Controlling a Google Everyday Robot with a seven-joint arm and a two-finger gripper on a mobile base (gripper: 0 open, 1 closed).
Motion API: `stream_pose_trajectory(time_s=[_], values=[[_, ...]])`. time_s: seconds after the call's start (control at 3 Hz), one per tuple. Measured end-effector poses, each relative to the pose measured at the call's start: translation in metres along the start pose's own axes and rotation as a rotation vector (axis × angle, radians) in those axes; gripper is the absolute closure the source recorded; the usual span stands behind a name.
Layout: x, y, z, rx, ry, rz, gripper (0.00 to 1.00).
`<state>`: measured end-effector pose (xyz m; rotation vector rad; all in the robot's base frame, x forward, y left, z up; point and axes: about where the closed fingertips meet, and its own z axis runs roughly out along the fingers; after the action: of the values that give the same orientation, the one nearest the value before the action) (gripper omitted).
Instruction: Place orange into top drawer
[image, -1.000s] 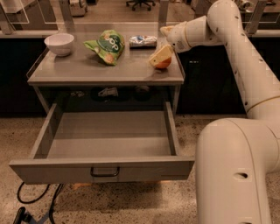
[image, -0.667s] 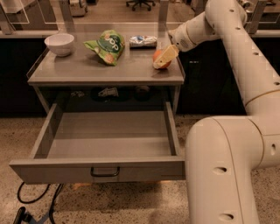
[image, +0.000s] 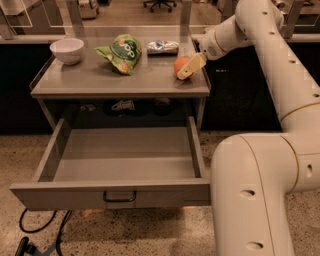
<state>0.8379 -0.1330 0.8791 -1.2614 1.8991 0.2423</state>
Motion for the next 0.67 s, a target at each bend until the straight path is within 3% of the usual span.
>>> stream_pose_trajectory(time_s=[0.33,0.67], values=[[0.0187,0.0108,0.0178,-0.060,0.001,0.049,0.00],[0.0194,0.0116,0.0188,-0.064,0.001,0.051,0.00]])
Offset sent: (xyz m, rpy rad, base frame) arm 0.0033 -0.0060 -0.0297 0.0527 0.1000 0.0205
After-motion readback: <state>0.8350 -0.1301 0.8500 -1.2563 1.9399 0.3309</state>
